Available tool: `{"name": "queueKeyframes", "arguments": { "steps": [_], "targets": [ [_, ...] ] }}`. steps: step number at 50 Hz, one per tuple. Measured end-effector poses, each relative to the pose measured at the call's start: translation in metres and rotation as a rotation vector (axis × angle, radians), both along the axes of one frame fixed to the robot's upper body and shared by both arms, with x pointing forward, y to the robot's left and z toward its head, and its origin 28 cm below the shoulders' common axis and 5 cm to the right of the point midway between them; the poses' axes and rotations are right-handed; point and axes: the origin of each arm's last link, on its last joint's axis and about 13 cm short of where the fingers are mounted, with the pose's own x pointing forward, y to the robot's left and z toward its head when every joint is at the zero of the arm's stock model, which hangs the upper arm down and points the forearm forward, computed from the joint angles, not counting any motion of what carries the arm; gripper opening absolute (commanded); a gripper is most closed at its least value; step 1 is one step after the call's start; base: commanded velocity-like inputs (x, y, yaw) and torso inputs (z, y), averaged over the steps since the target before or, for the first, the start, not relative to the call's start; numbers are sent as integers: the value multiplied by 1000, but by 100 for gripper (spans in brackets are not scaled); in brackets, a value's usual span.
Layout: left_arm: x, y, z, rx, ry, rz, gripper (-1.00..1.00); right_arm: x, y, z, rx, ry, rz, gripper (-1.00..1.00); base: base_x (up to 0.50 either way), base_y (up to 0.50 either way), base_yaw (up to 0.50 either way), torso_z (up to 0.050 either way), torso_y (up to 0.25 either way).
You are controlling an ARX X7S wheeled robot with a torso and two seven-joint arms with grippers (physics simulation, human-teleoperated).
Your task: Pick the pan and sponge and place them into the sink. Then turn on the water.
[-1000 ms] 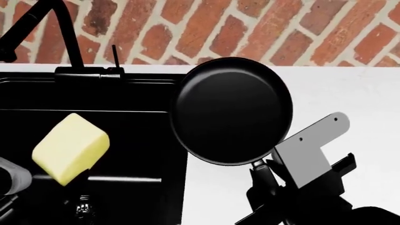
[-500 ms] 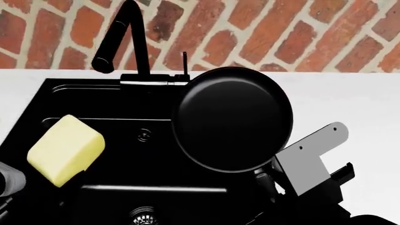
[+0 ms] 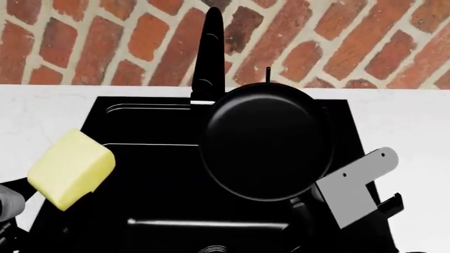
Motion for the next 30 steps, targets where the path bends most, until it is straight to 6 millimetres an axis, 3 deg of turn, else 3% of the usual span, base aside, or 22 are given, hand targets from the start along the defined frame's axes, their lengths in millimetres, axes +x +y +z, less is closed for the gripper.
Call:
{"name": "queueKeyframes", "arguments": {
  "steps": [15, 30],
  "targets": [
    [0, -1, -1, -1, 2, -3, -100, -2, -4, -4, -6, 8, -28, -100, 4, 0, 0, 1, 1],
    [-1, 2, 0, -2, 1, -1, -100, -3, -5, -9, -1, 20, -45, -100, 134, 0, 0, 1, 2]
  ]
}}
